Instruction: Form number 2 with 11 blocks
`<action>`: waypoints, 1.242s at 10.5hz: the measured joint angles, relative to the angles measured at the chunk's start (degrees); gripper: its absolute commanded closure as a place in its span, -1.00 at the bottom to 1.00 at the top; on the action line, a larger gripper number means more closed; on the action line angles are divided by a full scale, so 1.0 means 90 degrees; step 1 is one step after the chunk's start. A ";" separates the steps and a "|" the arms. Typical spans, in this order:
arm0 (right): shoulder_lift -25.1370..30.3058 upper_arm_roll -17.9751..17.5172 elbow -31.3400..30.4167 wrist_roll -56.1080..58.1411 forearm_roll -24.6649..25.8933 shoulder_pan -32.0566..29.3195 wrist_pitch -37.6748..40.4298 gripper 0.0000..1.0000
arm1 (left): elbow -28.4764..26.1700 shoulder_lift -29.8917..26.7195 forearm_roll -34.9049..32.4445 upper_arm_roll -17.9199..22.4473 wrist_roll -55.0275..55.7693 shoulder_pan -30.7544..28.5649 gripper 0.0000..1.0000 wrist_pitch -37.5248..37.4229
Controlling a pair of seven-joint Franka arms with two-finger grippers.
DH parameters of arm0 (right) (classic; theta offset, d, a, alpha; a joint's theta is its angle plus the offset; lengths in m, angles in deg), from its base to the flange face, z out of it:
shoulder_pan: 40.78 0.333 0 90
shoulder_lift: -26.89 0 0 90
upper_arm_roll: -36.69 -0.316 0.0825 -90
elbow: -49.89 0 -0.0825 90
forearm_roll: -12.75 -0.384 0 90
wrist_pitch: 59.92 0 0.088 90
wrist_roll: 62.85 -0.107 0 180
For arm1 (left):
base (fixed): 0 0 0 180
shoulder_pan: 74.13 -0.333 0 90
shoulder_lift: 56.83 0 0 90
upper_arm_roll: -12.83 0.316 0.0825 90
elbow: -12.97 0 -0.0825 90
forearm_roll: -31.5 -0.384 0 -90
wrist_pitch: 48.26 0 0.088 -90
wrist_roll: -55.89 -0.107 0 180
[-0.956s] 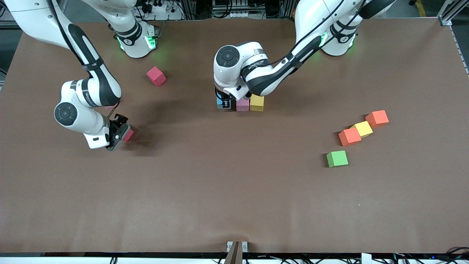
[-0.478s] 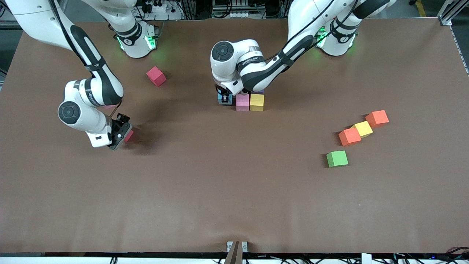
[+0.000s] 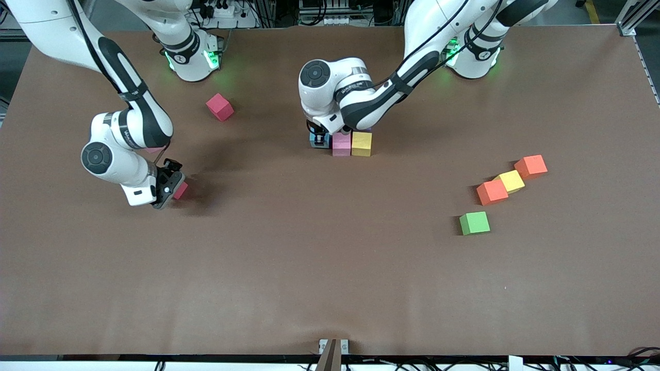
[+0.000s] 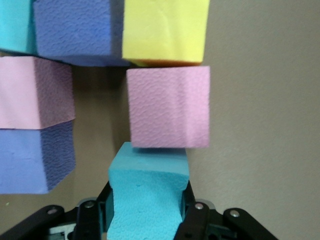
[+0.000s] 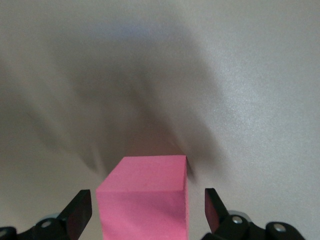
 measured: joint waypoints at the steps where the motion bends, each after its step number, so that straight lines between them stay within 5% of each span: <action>1: -0.0019 0.0000 0.0000 0.0035 0.0000 -0.0020 -0.0005 -0.06 | 0.0000 0.0000 -0.0002 0.0066 0.0000 -0.0004 -0.09 0.0039; 2: -0.0041 0.0000 0.0000 0.0060 0.0000 -0.0023 -0.0021 0.99 | 0.0000 0.0001 -0.0002 0.0119 0.0000 -0.0007 -0.09 0.0082; 8: -0.0074 -0.0049 0.0173 0.0189 0.0000 -0.0082 -0.0140 1.00 | -0.0013 0.0001 -0.0003 0.0148 0.0000 0.0021 -0.09 0.0192; 13: -0.0070 -0.0575 0.0832 -0.0285 -0.0026 0.0192 0.0001 1.00 | -0.0048 0.0031 -0.0059 0.0197 0.0000 0.0031 -0.13 0.0199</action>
